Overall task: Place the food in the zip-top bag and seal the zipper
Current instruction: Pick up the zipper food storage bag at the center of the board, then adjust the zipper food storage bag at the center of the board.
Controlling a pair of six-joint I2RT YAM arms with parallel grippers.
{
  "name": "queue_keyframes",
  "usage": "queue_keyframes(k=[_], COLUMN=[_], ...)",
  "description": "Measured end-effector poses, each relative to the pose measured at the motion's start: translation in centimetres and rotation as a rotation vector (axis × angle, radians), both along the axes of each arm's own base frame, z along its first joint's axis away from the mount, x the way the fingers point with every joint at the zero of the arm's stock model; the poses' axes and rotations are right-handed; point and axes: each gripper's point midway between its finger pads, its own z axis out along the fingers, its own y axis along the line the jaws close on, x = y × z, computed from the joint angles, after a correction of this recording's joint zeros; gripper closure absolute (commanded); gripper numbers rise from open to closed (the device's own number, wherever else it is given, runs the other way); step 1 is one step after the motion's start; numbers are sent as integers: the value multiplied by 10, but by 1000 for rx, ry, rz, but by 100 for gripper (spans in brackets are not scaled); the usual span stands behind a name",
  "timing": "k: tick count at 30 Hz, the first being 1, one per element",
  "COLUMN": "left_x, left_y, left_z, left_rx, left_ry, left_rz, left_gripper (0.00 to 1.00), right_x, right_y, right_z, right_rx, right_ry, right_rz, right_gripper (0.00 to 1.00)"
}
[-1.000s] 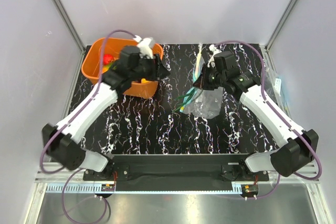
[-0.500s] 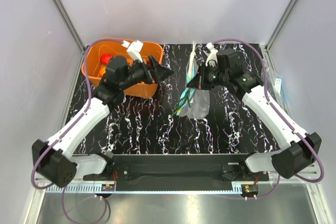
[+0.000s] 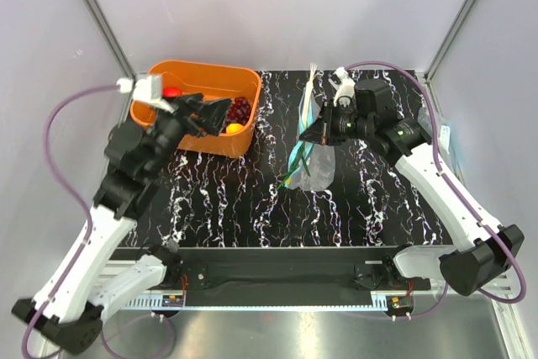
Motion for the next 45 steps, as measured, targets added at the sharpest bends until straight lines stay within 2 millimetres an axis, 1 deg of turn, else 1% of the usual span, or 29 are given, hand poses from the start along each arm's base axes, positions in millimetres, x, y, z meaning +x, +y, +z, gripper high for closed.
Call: queue_keyframes(k=[3, 4, 5, 9, 12, 15, 18, 20, 26, 28, 29, 31, 32, 37, 45], left_x=[14, 19, 23, 31, 36, 35, 30, 29, 33, 35, 36, 38, 38, 41, 45], left_y=[-29, -41, -52, -91, -119, -137, -147, -151, -165, -169, -172, -175, -176, -176, -178], left_z=[3, -1, -8, -42, -51, -61, -66, -69, -80, -82, -84, -86, -88, -92, -96], left_rx=[82, 102, 122, 197, 229, 230, 219, 216, 226, 232, 235, 240, 242, 243, 232], left_ry=[49, 69, 95, 231, 289, 324, 350, 363, 396, 403, 407, 414, 419, 428, 450], left_rz=[-100, -134, -168, -278, -347, -394, -425, -436, -453, -457, -460, -460, -460, -444, -431], left_gripper=[1, 2, 4, 18, 17, 23, 31, 34, 45, 46, 49, 51, 56, 67, 66], right_x=[-1, -1, -1, -2, -2, -1, -1, -1, 1, 1, 1, 1, 1, 1, 1], right_y=[1, 1, 1, 1, 0, 0, -1, -1, 0, 0, 0, 0, 0, 0, 0], right_z=[0, 1, 1, 1, 0, -1, -2, -2, -5, -5, -6, -6, -6, -6, -7], right_rx=[3, 4, 4, 5, -1, -14, -23, -24, -27, -28, -29, -29, -29, -29, -30], right_ry=[2, 2, 2, 3, 5, 10, 8, 7, 12, 14, 14, 15, 15, 16, 18], right_rz=[6, 6, 6, 10, 10, 12, 13, 14, 15, 15, 15, 15, 15, 14, 15], right_gripper=[100, 100, 100, 100, 100, 100, 100, 100, 100, 100, 100, 100, 100, 100, 100])
